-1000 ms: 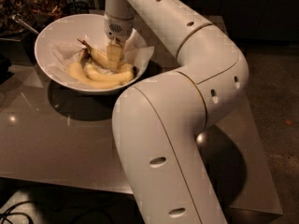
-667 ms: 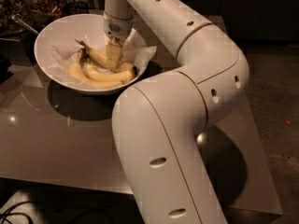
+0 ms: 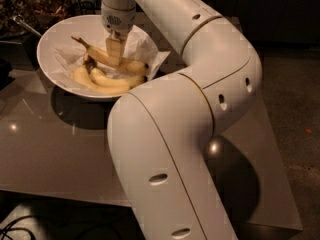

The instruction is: Pick banana from white bowl

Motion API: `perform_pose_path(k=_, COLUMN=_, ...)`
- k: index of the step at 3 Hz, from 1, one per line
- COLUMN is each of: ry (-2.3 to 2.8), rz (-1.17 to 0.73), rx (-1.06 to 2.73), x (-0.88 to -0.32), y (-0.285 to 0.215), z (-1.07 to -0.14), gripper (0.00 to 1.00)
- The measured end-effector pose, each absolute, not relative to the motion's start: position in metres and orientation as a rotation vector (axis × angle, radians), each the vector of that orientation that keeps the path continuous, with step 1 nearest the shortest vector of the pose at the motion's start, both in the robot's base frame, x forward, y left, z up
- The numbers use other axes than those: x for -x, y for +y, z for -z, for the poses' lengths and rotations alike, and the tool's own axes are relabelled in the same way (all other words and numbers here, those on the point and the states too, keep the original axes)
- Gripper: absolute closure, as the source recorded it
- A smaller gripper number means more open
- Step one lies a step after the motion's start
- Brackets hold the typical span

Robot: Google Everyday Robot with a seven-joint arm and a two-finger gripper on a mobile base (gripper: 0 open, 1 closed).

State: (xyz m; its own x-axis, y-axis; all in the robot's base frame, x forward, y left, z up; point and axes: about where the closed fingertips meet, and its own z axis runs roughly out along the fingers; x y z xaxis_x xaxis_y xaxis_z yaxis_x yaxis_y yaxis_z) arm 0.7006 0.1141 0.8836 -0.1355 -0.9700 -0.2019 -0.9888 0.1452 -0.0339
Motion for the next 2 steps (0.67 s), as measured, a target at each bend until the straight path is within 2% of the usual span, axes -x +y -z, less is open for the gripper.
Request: perform_pose_path(k=2, ry=2.165, rz=-0.133, rx=1.952, x=-0.7004, y=0.1298, z=-0.9015, gripper=1.0)
